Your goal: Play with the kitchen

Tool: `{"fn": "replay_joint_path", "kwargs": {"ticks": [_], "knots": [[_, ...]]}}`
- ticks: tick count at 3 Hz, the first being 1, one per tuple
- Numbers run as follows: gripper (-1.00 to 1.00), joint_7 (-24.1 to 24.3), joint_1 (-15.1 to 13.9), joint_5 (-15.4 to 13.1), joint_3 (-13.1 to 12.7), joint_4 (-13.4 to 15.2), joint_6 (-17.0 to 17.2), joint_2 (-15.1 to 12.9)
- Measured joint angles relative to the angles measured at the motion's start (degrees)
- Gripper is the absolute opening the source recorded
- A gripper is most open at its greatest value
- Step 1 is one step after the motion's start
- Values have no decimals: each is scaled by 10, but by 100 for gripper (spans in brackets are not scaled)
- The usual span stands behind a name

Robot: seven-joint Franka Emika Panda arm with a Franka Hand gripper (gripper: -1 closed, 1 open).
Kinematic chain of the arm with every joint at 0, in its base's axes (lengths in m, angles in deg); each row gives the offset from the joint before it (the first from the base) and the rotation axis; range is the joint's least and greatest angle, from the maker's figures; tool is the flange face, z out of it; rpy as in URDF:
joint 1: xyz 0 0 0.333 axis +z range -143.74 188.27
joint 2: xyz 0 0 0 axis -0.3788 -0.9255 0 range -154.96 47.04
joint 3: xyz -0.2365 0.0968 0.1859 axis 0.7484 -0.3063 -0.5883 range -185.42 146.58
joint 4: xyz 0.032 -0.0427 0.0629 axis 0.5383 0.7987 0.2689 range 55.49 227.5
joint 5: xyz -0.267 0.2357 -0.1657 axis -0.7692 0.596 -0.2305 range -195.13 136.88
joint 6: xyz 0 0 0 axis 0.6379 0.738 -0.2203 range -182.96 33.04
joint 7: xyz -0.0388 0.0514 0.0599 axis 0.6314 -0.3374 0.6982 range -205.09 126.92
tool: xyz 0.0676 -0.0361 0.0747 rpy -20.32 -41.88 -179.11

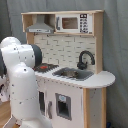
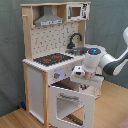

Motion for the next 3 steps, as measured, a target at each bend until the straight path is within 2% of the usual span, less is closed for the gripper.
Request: {"fn": "replay_joint_path", "kwargs": {"ticks": [1,2,3], "knots": [[100,4,0,-5,0,0,10,-5],[100,21,0,-33,-1,-2,54,-25],[100,41,6,-66,-2,-4,97,-29]]}}
